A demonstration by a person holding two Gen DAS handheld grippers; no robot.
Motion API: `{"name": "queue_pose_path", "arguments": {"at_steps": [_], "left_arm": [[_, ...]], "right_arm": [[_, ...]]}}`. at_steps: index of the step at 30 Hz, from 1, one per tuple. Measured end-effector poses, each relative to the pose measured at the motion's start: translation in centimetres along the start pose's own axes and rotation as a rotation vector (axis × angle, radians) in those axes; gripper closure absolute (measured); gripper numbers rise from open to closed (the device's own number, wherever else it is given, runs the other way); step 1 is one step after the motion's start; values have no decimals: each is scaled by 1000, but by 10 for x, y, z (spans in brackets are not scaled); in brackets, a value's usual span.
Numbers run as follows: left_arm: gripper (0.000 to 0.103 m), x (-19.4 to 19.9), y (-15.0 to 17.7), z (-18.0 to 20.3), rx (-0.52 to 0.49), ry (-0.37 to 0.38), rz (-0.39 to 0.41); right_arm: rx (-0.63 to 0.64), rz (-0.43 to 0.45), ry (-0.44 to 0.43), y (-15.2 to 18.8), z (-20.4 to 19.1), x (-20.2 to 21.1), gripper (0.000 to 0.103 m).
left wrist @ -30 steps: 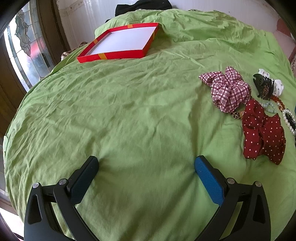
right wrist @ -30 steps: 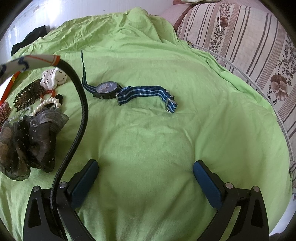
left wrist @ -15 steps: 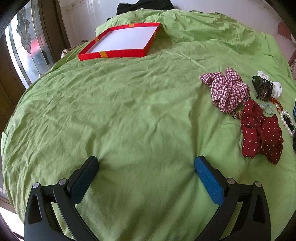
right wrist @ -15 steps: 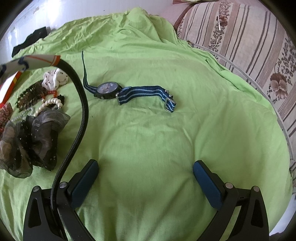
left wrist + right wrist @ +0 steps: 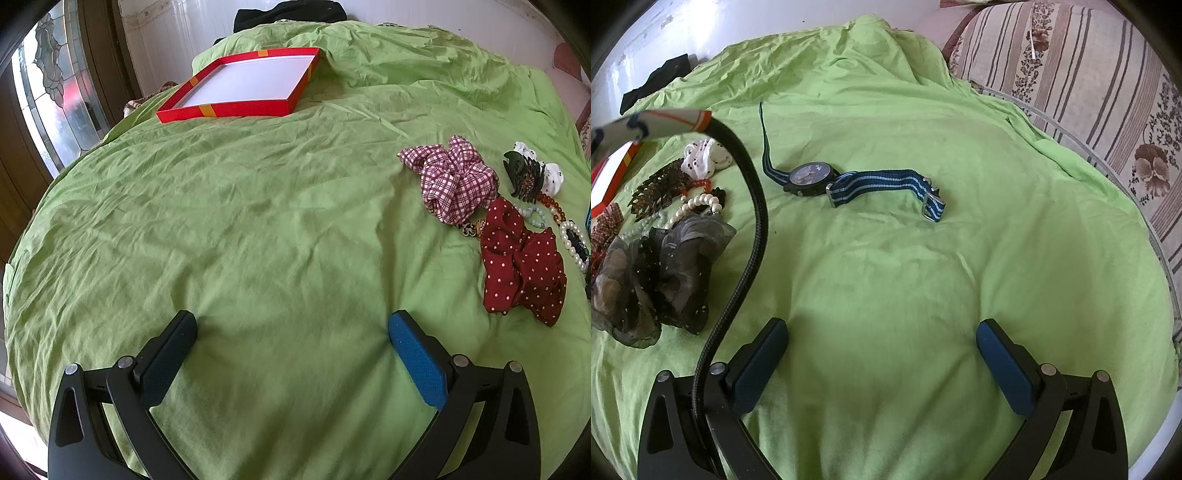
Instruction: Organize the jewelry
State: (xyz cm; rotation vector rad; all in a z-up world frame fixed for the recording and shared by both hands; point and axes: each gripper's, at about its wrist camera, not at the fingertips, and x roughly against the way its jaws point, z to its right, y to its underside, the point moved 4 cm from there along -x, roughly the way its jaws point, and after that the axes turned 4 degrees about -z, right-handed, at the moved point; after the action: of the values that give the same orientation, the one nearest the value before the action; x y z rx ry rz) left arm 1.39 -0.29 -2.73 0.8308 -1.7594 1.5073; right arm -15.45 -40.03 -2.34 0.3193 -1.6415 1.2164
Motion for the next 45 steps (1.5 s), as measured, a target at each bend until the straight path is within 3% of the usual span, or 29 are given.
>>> {"name": "queue_pose_path", "arguments": {"at_steps": [16,22,24,26,27,32,35,40,45], "left_arm": [[0,-1,-1,0,1,1,12],[0,10,-3,-4,1,37,29],[0,19,-4,-4,-5,40,33],[0,36,-7,-4,0,81,40],[0,46,-10,-4,6,105,55],[0,100,-37,6,-28,152,161],[0,122,-51,19,-85,173,211],[0,109,-65,45,-158,265,140],[0,82,-58,59,-164,295,79]], "right_arm": [[20,32,16,2,-2,1,0],[45,28,32,0,-3,5,0],[53,37,52,-2,-3,12,5],[72,82,63,-3,-5,33,17],[77,105,59,-5,-7,45,18],[85,217,-101,-26,-24,110,18],[134,227,-173,-35,-42,125,18],[174,157,-229,-38,-65,106,24],[135,102,-350,-29,-75,87,27]]}}
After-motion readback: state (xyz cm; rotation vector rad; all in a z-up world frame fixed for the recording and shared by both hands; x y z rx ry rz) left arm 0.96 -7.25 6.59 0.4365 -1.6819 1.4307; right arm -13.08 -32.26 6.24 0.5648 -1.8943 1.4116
